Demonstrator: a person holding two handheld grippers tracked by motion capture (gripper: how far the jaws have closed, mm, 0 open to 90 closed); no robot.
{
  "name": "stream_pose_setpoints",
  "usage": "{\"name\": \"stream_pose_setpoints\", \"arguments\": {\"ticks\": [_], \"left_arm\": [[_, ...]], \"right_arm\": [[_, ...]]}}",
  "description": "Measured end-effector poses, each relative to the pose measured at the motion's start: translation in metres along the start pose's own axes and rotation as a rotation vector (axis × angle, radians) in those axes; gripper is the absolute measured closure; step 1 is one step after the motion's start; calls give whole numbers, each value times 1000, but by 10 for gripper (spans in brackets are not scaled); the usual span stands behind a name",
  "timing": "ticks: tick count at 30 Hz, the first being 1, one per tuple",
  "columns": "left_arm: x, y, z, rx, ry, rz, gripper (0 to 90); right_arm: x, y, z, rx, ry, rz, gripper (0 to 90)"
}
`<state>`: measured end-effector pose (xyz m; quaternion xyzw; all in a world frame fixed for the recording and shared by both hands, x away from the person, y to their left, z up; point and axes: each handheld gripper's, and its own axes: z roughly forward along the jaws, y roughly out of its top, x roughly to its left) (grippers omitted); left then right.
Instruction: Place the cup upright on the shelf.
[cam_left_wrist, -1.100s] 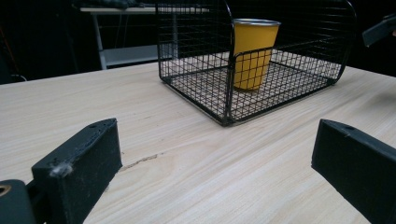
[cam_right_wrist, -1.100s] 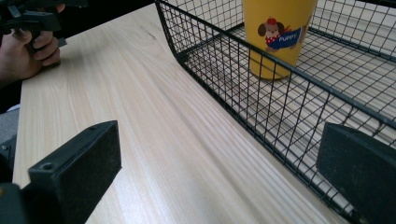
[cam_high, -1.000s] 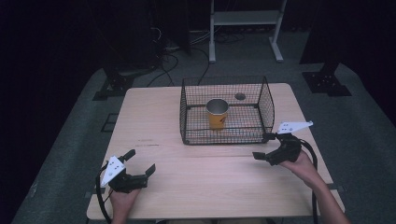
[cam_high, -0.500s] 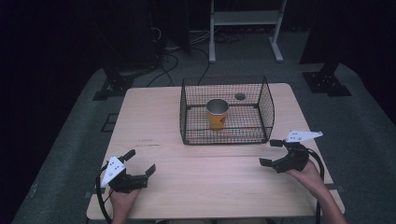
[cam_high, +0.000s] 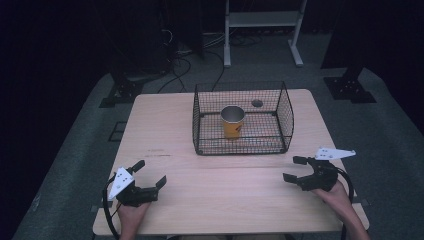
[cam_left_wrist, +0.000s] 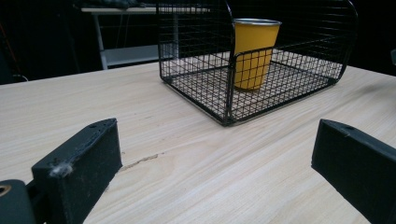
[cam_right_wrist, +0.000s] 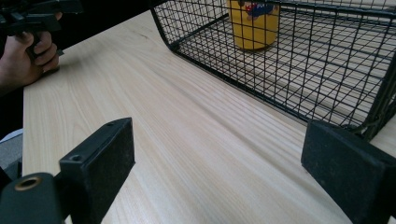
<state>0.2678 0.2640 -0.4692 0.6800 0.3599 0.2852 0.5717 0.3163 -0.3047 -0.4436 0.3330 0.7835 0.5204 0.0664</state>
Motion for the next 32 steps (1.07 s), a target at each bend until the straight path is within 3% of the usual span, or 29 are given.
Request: {"name": "stream_pose_setpoints", "arguments": {"ticks": [6, 13, 21, 23, 27, 30, 32], "left_arm": [[0, 0, 0, 1, 0, 0, 8], [0, 0, 0, -1, 2, 1, 9], [0, 0, 0, -4, 1, 1, 9], [0, 0, 0, -3, 2, 2, 9], [0, 0, 0, -2, 3, 2, 9], [0, 0, 1, -1, 3, 4, 9], [0, 0, 1, 0, 4, 6, 9]], "right_arm": [[1, -9, -6, -9, -23, 7, 89], [5, -15, -15, -72, -22, 34, 85], [6, -24, -16, -84, -44, 50, 86], [7, -30, -17, -107, -53, 60, 86], [8, -37, -22, -216, -66, 103, 86], [10, -40, -25, -215, -93, 85, 86], [9, -46, -26, -260, -68, 126, 87]]}}
